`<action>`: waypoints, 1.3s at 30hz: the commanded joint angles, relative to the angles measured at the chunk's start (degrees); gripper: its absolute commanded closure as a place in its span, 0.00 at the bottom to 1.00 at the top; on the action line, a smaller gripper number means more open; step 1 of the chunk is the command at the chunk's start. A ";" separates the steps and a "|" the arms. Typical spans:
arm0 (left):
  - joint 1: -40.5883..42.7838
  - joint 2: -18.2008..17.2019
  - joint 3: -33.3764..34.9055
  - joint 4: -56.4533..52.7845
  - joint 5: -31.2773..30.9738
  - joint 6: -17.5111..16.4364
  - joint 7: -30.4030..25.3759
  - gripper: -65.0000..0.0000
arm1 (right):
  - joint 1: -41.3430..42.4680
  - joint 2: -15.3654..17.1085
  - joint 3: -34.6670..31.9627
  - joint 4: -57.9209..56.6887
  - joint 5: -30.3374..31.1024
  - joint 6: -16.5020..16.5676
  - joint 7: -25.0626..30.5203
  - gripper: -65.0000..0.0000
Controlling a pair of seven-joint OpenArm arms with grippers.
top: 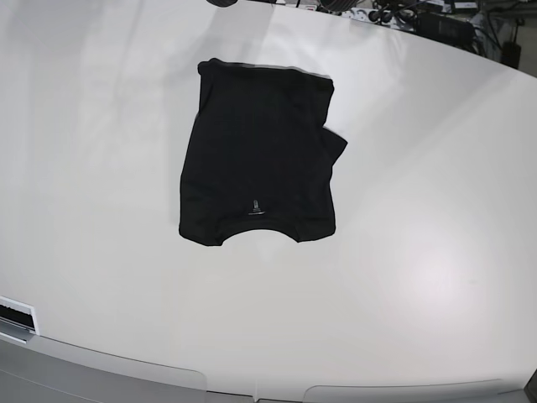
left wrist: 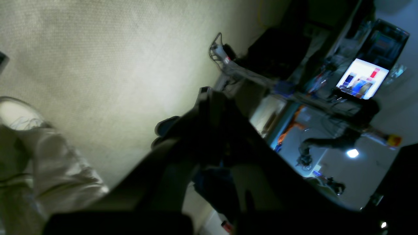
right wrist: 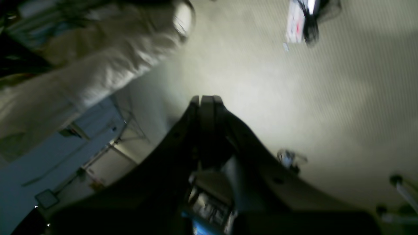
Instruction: Layout the t-shirt on the table in an organized manner, then fold the t-shirt properly
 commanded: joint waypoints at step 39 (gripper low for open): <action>-45.51 35.67 7.78 -83.34 33.09 17.00 -65.46 1.00 | 53.00 -3.34 -35.08 -76.30 -61.86 -16.79 66.77 1.00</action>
